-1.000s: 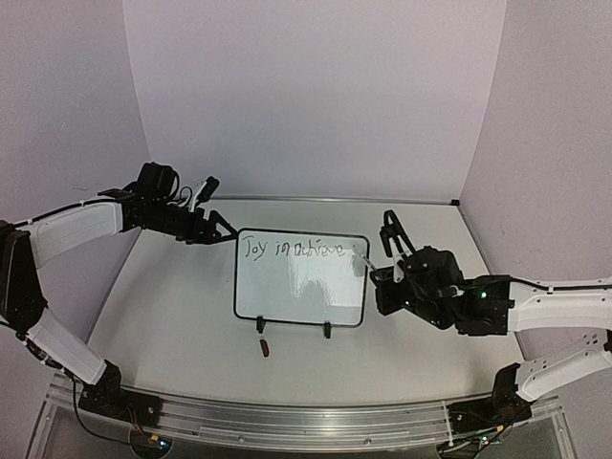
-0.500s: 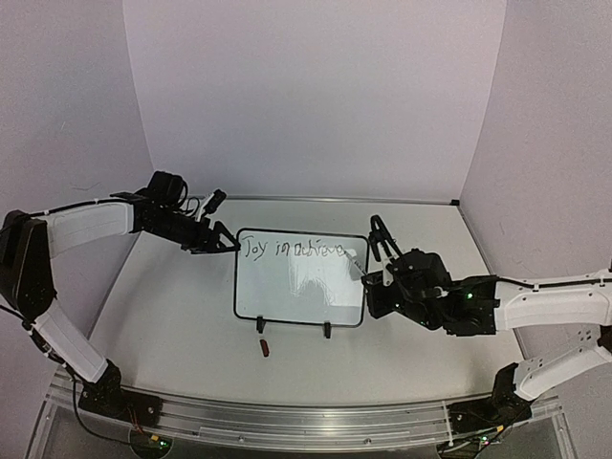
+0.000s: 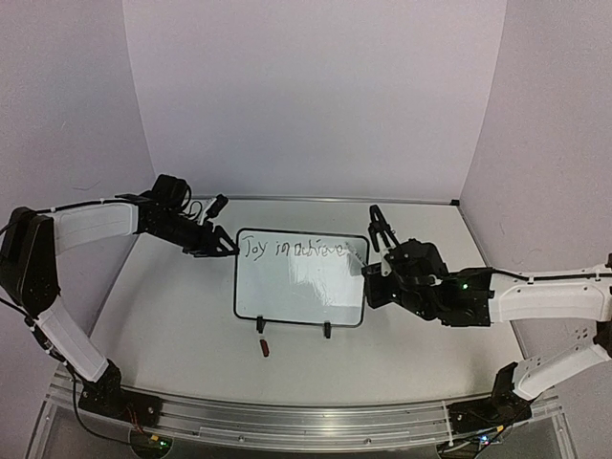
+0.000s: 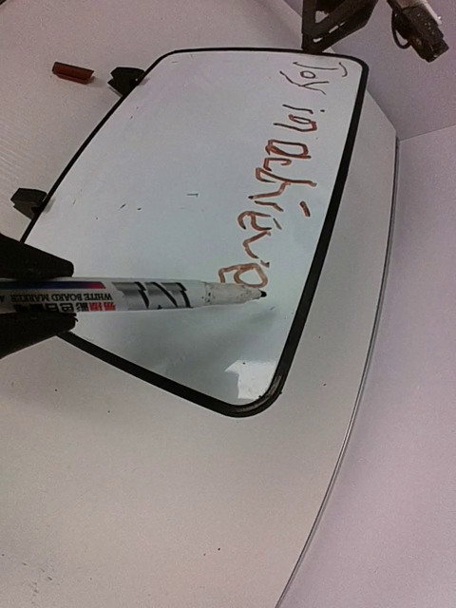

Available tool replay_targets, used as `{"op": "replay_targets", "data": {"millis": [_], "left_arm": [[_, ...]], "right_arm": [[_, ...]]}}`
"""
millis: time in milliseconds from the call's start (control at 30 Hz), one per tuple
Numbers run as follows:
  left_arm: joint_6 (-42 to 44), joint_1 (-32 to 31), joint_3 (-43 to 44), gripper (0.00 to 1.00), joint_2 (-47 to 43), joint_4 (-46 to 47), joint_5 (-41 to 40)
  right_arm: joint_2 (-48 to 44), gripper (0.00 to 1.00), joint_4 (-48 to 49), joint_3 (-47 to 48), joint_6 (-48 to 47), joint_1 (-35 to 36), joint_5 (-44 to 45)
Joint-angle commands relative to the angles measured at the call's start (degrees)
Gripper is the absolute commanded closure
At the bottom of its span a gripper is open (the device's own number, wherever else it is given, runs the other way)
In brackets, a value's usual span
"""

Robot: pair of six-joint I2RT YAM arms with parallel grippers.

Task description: Write a sentence on the whiteboard

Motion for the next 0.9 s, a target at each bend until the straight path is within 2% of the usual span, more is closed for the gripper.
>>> {"op": "replay_targets", "data": {"millis": [0,867], "left_arm": [[0.51,-0.31,2.77,0.51,0.20,0.16,-0.92],[0.95,-1.01,2.81,0.59,-1.15,-0.80,-2.92]], "right_arm": [[0.83,1.00,0.16,2.31,-0.20,-0.42,-1.34],[4.81,1.00,-3.16,5.34,0.42,-0.47,0.54]]}}
